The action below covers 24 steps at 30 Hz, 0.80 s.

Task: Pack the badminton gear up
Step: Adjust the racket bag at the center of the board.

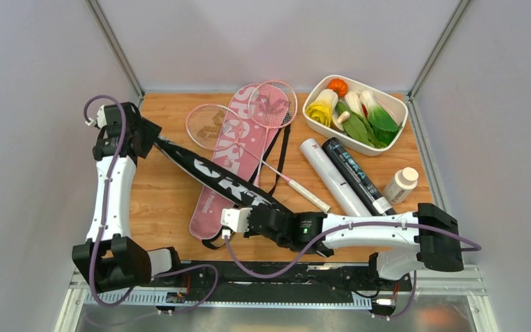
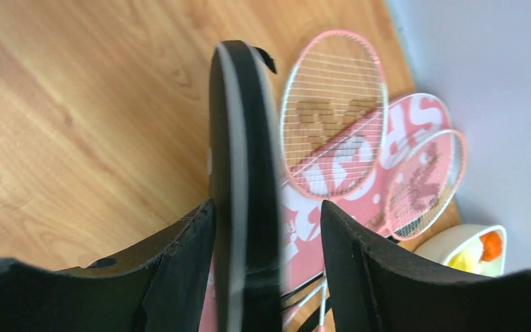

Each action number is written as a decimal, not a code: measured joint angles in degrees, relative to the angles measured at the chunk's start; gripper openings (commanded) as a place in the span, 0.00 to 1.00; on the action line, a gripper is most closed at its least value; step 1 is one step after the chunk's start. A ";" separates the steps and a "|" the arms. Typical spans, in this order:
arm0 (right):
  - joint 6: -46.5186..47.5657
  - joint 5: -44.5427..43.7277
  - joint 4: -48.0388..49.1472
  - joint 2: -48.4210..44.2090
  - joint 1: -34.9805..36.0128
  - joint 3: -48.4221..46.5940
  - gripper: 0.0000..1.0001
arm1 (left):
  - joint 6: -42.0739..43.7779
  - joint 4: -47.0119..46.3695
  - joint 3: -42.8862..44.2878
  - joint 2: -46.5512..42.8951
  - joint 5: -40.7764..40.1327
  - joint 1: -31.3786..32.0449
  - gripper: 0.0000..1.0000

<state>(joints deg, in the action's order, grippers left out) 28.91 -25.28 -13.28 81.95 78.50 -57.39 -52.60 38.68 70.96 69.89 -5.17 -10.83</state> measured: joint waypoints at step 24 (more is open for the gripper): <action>-2.34 -3.58 9.81 -5.81 1.75 10.51 0.00 | -2.38 6.91 -2.32 1.99 2.36 -7.10 0.57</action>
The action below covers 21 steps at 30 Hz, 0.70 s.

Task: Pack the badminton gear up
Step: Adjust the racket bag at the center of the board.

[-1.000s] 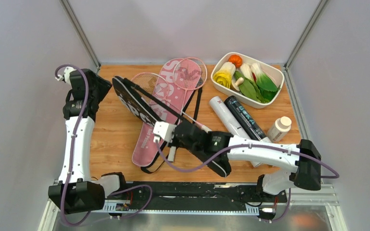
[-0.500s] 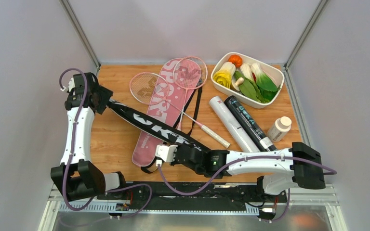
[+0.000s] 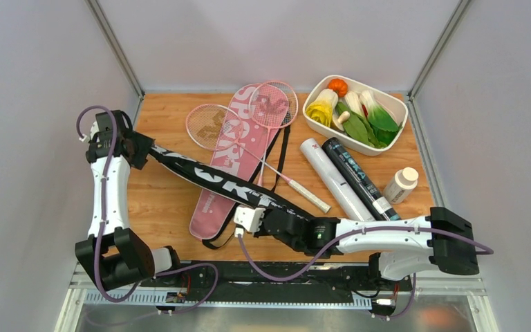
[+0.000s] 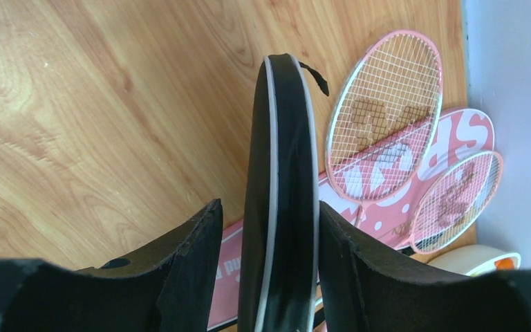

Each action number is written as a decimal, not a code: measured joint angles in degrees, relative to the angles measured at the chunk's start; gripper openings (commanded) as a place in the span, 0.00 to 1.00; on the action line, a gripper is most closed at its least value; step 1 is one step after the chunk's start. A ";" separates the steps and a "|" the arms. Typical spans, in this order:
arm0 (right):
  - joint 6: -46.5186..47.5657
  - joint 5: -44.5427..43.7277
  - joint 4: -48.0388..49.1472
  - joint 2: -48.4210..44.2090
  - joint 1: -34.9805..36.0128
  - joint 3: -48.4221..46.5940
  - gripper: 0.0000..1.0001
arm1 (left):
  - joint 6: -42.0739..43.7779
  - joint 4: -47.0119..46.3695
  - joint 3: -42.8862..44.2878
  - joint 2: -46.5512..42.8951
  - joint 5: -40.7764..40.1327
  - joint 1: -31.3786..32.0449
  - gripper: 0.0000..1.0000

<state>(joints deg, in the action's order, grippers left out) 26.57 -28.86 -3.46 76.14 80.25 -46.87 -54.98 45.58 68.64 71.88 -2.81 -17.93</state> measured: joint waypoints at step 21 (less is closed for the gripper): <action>-13.33 9.88 2.05 -5.33 -8.55 2.19 0.44 | -4.20 -1.81 -0.90 1.51 8.09 -3.91 0.00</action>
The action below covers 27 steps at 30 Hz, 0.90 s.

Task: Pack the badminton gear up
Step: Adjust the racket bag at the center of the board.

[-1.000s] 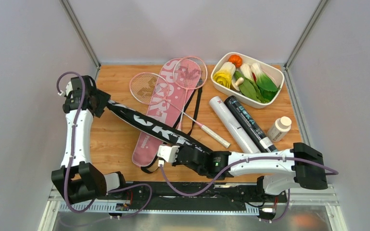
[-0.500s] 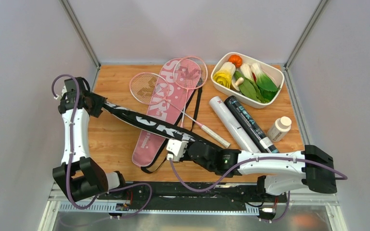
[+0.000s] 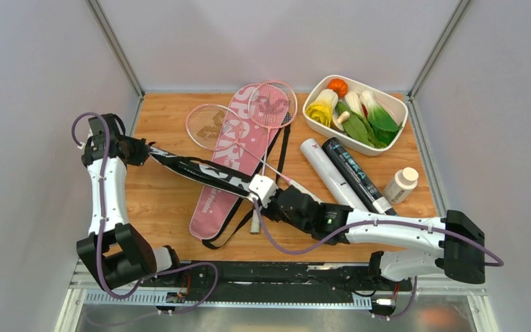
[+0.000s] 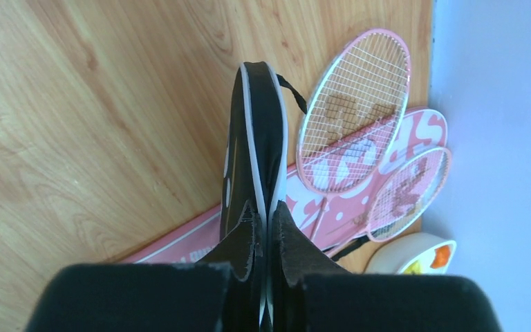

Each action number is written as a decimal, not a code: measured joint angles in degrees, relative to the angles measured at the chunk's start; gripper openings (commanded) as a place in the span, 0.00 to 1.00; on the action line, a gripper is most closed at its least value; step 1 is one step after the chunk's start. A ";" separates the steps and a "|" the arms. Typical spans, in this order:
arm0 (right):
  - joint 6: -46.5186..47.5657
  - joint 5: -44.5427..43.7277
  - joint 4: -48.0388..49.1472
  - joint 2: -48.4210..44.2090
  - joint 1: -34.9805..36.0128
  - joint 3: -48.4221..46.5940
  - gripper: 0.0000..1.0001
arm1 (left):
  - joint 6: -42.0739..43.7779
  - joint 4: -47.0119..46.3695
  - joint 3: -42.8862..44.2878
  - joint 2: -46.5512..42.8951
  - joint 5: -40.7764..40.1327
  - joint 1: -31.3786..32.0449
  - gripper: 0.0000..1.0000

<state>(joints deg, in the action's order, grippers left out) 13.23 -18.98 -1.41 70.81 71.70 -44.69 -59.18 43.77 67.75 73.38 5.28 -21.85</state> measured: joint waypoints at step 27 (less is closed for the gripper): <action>-9.81 12.92 10.47 43.74 -1.01 -44.87 0.51 | -10.05 -4.00 -9.64 -7.50 4.50 -0.74 0.00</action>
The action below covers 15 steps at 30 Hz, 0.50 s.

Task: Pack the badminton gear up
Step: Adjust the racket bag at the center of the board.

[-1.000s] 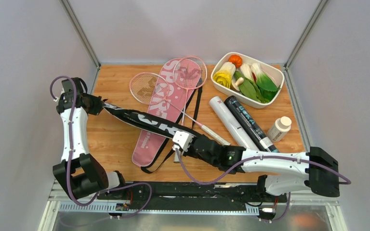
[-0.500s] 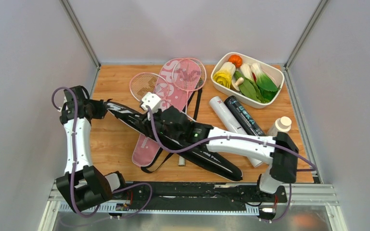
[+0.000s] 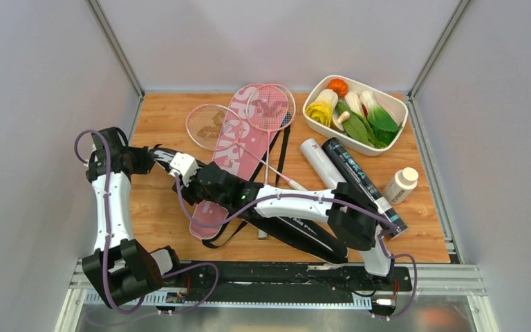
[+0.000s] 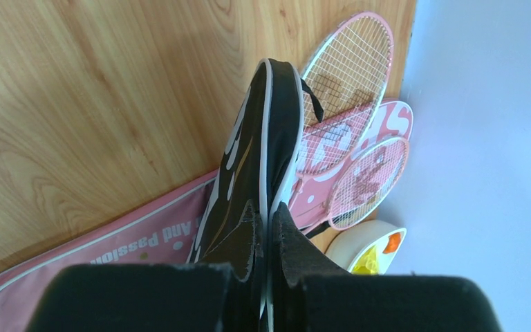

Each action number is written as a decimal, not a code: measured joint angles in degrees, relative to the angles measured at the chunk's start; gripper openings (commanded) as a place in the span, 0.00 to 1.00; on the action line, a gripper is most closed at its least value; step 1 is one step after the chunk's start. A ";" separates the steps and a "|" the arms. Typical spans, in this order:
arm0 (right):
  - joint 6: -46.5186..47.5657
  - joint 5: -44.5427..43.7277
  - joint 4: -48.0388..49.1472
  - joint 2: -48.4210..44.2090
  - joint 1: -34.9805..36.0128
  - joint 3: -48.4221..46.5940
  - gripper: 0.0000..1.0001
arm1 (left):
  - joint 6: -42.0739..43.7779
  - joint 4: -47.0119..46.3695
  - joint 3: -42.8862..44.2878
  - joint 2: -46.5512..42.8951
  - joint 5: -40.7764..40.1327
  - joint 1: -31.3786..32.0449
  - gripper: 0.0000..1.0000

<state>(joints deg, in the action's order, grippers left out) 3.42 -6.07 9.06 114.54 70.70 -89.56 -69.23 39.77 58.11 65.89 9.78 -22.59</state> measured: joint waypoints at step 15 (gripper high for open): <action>19.98 -1.22 11.52 4.20 -0.13 -0.83 0.59 | -0.79 0.79 0.00 -0.31 1.81 -1.99 0.00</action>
<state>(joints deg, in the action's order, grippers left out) 23.40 -7.29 20.58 118.74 70.57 -90.39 -70.02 40.56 58.11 65.58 11.60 -24.58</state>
